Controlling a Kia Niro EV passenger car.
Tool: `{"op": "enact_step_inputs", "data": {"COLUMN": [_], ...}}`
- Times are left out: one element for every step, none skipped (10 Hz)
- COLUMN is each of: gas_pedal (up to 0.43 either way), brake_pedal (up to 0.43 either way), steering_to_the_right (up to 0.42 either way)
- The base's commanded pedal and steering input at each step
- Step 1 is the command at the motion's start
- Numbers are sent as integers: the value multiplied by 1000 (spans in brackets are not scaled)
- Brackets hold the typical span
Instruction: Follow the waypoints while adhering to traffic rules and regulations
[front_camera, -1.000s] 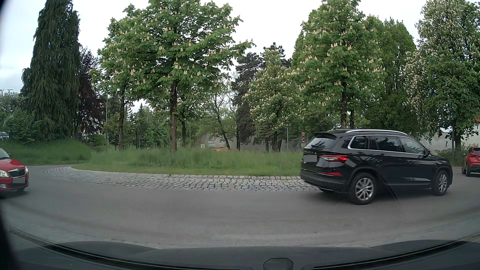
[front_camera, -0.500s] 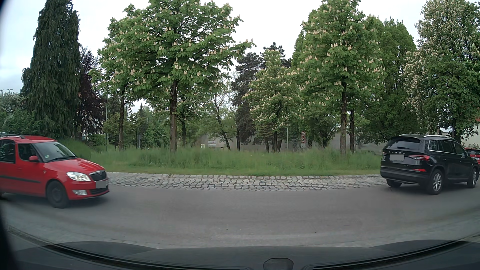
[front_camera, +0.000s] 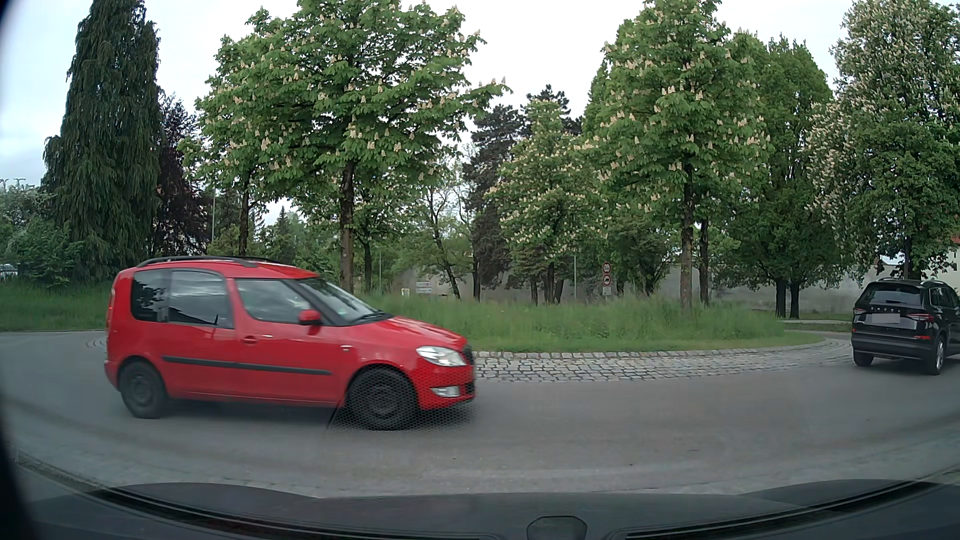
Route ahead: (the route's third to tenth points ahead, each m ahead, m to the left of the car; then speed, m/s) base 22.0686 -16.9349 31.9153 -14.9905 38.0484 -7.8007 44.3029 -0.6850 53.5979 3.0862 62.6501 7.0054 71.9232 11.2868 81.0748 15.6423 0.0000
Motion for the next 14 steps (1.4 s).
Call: {"op": "enact_step_inputs", "data": {"gas_pedal": [0,0,0,0,0,0,0,0,0,0,0,0,0,0], "brake_pedal": [183,183,183,183,183,183,183,183,183,183,183,183,183,183], "steering_to_the_right": [92,92,92,91,91,92,91,92,92,92,92,92,91,92]}}
